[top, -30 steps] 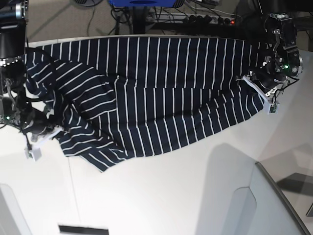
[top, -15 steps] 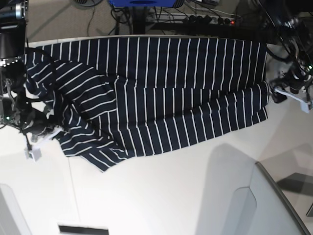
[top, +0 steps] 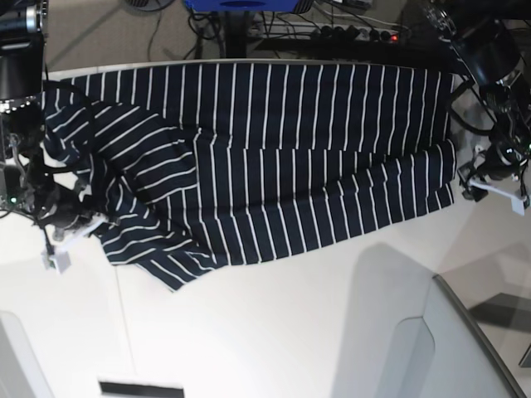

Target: Layout the t-shirt on the table in an organized manner, then fold the t-shirt properly

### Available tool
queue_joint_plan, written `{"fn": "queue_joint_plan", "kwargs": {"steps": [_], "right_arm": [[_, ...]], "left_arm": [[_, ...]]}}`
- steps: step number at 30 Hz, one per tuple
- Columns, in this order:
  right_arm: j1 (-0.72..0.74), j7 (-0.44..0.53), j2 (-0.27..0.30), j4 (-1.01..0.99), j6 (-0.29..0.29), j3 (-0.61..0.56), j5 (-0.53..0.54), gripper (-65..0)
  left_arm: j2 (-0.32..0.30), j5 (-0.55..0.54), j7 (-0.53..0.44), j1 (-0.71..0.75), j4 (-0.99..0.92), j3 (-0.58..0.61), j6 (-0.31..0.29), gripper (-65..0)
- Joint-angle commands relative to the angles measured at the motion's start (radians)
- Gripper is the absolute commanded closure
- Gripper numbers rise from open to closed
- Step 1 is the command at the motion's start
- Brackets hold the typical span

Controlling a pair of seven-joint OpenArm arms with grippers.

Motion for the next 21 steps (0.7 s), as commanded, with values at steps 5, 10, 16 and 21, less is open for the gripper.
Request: {"fn": "queue_joint_plan", "kwargs": {"steps": [5,10,16,21], "right_arm": [[0.020,0.015,0.017,0.016,0.005,0.003,0.009,-0.2],[0.020,0.015,0.017,0.016,0.005,0.004,0.009,-0.2],[0.020,0.015,0.019,0.016,0.005,0.007,0.009,-0.2],[0.020,0.015,0.019,0.016,0.005,0.007,0.009,-0.2]], "left_arm": [[-0.022,0.001,-0.109,-0.076,-0.117,0.002,-0.003,-44.8],[-0.054,-0.001,-0.200,-0.134,-0.300,0.125,-0.003,-44.3],[-0.056,-0.001,-0.315,-0.183,-0.444,0.212,0.001,-44.1],[-0.054,-0.001,-0.316,-0.194,-0.476,0.220,0.001,-41.5]]}}
